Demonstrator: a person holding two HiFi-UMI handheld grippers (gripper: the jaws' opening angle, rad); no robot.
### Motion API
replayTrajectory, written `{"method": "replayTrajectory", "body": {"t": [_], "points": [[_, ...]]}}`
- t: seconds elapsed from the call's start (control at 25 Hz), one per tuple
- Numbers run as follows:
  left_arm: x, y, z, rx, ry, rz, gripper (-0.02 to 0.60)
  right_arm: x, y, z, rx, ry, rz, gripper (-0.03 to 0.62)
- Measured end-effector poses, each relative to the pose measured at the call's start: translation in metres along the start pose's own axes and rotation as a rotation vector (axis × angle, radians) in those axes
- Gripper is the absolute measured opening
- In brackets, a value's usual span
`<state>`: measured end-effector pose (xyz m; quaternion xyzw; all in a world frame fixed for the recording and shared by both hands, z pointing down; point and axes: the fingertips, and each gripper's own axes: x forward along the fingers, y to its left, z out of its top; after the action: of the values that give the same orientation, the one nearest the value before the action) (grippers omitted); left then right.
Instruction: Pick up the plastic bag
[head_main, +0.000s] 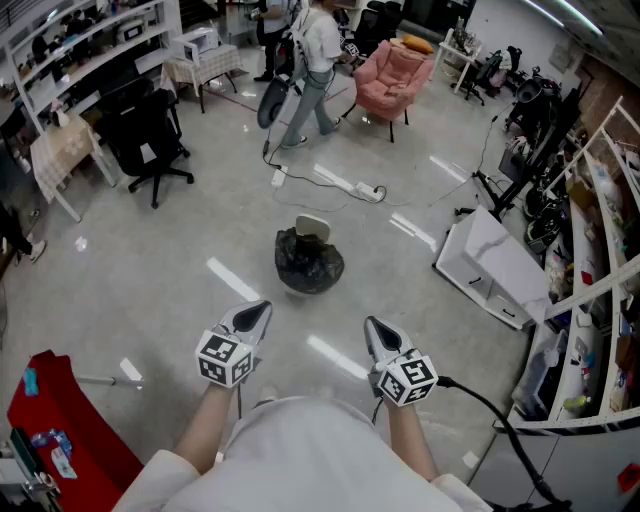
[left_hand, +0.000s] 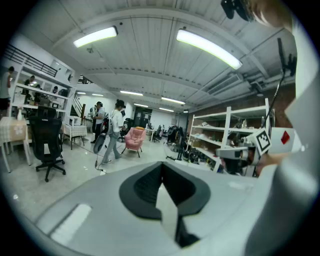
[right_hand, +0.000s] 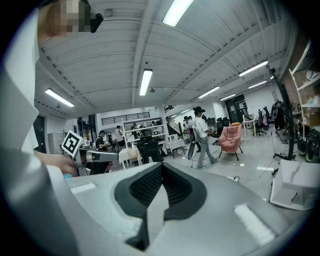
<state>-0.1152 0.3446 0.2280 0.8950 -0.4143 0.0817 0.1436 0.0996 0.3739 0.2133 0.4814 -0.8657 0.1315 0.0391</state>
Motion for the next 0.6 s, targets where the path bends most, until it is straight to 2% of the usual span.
{"method": "replayTrajectory", "body": {"t": [0.6], "points": [[-0.011,0.005,-0.013,-0.001,0.026,-0.031,0.003,0.000,0.019,-0.010,0.009,0.020,-0.021,0.002]]}}
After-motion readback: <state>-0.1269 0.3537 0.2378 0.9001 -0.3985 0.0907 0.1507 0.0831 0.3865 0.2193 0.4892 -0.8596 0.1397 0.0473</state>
